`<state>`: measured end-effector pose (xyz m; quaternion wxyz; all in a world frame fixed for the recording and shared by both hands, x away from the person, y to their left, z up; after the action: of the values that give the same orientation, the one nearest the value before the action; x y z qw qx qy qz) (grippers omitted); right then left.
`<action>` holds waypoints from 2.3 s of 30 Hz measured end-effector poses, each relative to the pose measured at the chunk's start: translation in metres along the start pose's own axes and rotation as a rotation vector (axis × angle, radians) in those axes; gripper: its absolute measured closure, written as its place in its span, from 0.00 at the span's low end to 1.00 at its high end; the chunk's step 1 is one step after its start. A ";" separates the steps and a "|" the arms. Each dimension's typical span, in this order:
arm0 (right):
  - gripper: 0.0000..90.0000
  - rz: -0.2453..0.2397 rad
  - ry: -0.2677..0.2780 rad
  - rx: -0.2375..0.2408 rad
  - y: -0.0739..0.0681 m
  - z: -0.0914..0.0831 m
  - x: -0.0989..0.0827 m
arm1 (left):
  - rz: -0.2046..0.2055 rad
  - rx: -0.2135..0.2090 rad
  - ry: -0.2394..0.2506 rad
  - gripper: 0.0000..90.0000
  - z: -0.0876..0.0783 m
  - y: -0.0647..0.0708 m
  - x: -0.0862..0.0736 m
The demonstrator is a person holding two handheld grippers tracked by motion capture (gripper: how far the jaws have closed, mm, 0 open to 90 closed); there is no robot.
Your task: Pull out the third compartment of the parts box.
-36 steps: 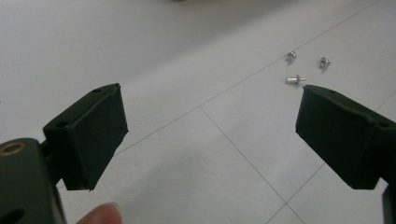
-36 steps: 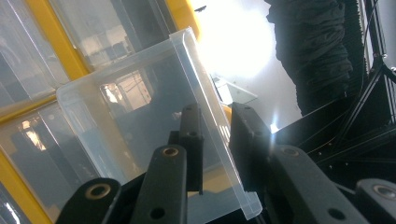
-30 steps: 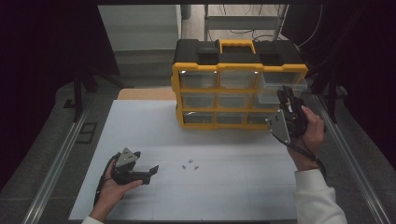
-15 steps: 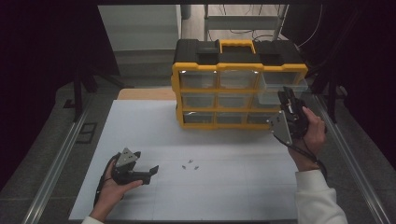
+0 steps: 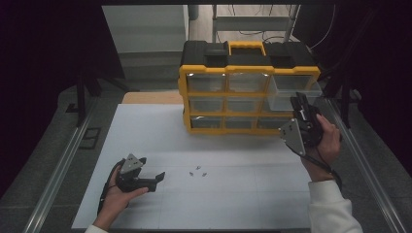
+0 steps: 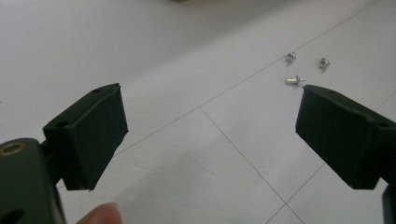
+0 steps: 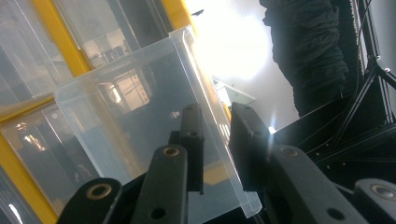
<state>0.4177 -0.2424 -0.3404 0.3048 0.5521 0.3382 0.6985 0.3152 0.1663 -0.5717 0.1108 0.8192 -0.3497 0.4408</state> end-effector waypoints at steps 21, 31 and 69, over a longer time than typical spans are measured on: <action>0.84 -0.012 0.009 -0.007 0.003 -0.012 0.001 | 0.000 -0.001 0.000 0.11 0.000 0.000 0.000; 0.84 -0.014 0.015 -0.009 0.004 -0.015 0.002 | -0.002 -0.001 0.000 0.11 0.000 0.000 0.000; 0.84 -0.015 0.037 -0.015 0.003 -0.031 0.005 | 0.002 -0.005 -0.001 0.11 0.001 0.001 0.000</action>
<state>0.3863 -0.2438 -0.3403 0.3076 0.5344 0.3427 0.7087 0.3152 0.1653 -0.5720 0.1124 0.8188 -0.3516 0.4397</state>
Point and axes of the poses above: each handheld gripper's, and its own axes: z roughly forward along the jaws, x roughly out of its top, y roughly to its right, the point moved 9 cm from there along z, roughly forward along the jaws, and after that the axes turned 15 degrees about z, right-handed, at the moved point
